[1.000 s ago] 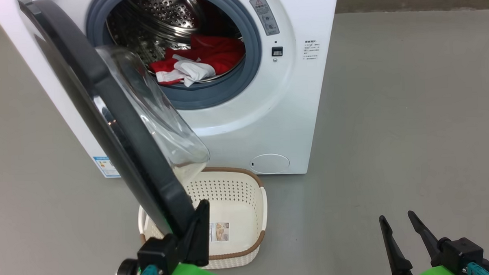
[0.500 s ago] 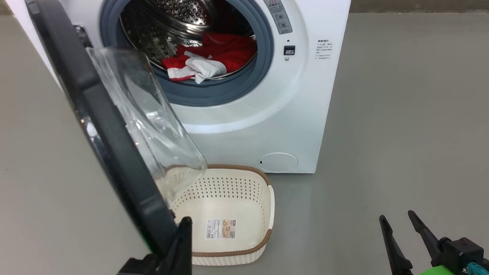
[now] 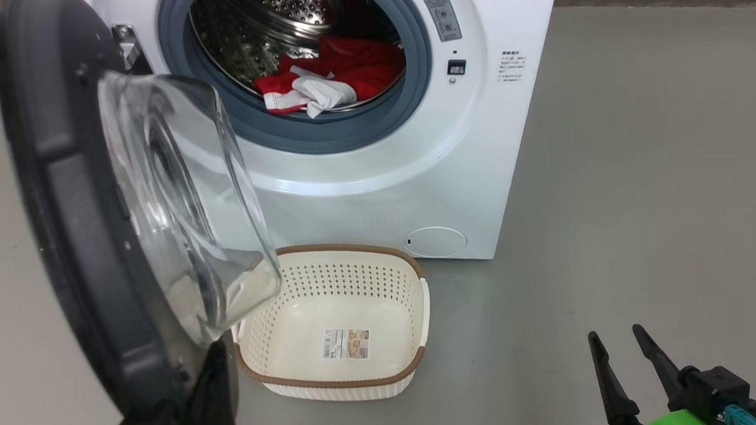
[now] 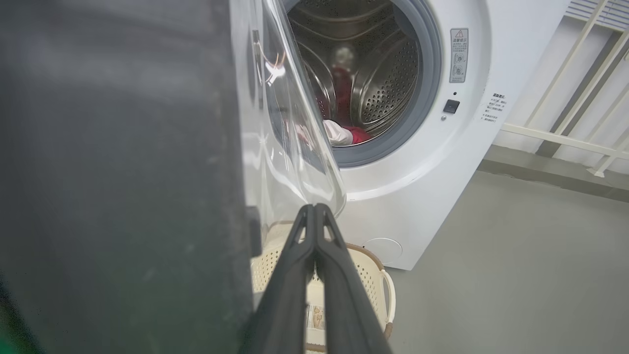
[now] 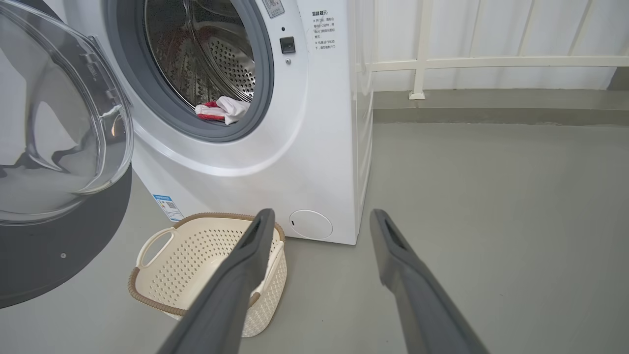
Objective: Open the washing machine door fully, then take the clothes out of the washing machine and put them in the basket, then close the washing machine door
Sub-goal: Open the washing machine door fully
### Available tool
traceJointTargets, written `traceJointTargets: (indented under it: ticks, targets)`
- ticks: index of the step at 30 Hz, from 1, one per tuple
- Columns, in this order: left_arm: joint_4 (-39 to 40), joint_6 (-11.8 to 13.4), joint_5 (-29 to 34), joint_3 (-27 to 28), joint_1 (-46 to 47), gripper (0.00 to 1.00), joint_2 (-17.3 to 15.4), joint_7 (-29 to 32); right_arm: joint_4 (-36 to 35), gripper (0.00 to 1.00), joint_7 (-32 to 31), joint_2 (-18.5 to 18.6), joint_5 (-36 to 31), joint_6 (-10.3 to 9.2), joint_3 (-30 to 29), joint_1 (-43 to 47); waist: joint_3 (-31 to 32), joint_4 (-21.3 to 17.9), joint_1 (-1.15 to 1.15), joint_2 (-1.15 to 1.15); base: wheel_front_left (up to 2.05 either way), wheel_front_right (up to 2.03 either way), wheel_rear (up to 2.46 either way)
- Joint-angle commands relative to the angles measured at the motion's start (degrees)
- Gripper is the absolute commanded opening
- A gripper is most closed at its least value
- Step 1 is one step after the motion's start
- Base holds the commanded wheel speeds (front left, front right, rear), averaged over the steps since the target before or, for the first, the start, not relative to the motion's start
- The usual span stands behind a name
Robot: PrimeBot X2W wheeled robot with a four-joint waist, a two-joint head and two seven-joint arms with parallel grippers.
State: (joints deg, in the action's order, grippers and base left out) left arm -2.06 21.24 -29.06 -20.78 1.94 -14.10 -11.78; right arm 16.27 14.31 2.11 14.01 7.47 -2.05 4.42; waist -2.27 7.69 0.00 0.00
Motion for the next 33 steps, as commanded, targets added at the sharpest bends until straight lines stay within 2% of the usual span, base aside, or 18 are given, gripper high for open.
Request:
traceJointTargets:
  ticks: [1, 21, 33]
  targets:
    - [1.27, 0.88, -0.33, 3.46, 0.73, 0.00, -1.96, -0.66, -1.59, 1.00, 0.69, 0.76, 0.02, 0.02, 1.11, -2.33, -0.19, 0.11, 0.00, 0.00, 0.00, 0.00, 0.00]
    - [1.97, 3.31, -3.60, 18.09, -3.40, 0.00, -3.83, -3.09, -1.75, 1.00, 0.69, 0.76, -0.70, 0.02, 0.76, -3.69, -2.35, 0.75, 0.00, 0.00, 0.00, 0.00, 0.00]
    - [-1.54, 0.81, -4.23, 26.36, -1.81, 0.00, -4.56, -3.20, -2.15, 1.00, 0.69, 0.76, -1.44, 0.02, 0.53, -4.86, -3.96, 0.29, 0.00, 0.00, 0.00, 0.00, 0.00]
